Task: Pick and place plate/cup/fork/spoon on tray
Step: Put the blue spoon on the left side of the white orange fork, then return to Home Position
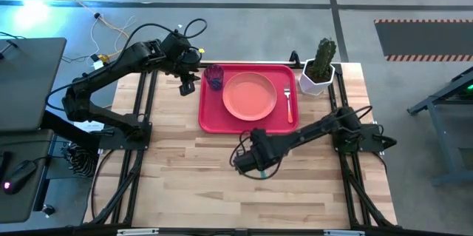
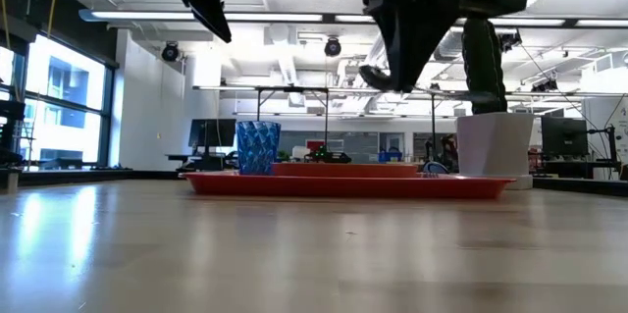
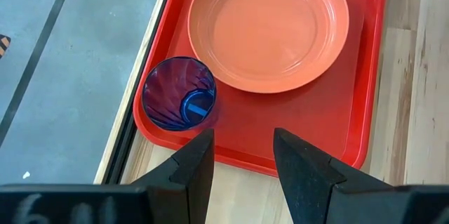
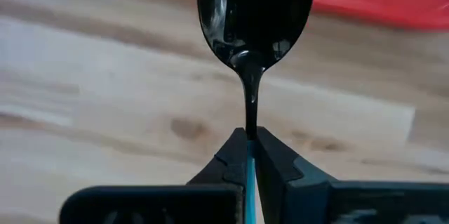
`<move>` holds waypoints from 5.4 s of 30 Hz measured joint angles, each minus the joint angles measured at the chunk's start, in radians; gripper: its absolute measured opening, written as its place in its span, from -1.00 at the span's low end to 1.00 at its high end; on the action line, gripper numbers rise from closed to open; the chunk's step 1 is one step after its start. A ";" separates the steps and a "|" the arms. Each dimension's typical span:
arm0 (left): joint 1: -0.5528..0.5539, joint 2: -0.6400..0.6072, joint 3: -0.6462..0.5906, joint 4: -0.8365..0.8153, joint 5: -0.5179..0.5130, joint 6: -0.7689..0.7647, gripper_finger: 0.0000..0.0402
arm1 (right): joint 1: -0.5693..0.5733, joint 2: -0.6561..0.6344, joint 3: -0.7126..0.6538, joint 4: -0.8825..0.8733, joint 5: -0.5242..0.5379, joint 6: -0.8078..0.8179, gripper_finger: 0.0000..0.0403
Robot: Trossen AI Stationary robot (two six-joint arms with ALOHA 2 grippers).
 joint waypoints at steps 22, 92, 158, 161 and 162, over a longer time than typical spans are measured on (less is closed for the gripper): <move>0.000 0.000 0.000 0.000 0.000 0.001 -0.31 | -0.195 -0.168 0.000 -0.279 0.206 -0.295 -1.00; 0.001 0.019 0.000 0.055 -0.009 0.000 -0.31 | -0.828 -0.412 -0.797 0.602 -0.190 -0.686 -1.00; 0.001 0.019 0.000 0.054 -0.009 0.001 -0.32 | -0.875 -0.310 -0.796 0.647 -0.240 -0.676 -0.63; 0.001 0.019 0.000 0.054 -0.009 0.001 -0.31 | -0.865 -0.311 -0.796 0.646 -0.240 -0.665 -0.63; 0.001 0.019 0.000 0.054 -0.009 0.001 -0.31 | -0.861 -0.312 -0.795 0.645 -0.240 -0.660 -0.63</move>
